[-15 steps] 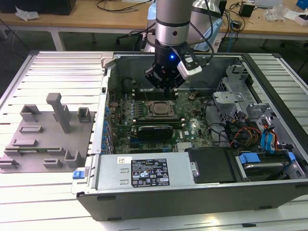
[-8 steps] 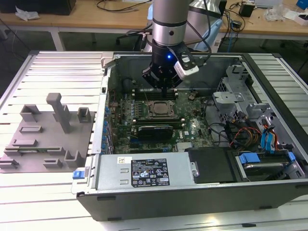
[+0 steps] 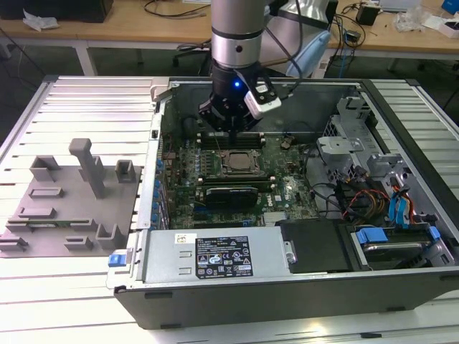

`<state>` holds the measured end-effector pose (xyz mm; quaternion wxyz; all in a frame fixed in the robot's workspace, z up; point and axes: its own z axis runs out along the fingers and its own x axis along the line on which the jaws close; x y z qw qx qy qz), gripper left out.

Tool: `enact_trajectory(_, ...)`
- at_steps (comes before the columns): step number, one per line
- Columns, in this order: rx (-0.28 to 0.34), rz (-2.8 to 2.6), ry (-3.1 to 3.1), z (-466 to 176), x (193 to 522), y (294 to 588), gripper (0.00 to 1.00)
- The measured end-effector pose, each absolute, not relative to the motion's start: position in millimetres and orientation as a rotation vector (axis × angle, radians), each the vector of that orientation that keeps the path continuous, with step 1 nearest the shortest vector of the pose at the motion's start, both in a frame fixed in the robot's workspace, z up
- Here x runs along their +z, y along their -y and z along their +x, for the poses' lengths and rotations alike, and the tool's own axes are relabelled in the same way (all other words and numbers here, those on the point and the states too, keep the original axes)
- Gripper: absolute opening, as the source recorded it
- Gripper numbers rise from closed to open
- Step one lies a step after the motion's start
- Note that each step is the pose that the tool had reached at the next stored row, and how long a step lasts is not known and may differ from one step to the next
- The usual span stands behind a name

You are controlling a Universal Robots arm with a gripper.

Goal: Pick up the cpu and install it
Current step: 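Install the first cpu locking lever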

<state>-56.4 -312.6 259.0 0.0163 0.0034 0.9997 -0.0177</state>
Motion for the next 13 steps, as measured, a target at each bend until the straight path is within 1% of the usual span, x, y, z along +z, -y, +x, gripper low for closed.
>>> enact_trajectory(11, -0.054, 0.011, -3.108, -88.4, 258.2, 312.6, 0.11)
enact_trajectory(13, -0.039, 0.011, -3.108, -94.2, 258.2, 312.6, 0.11)
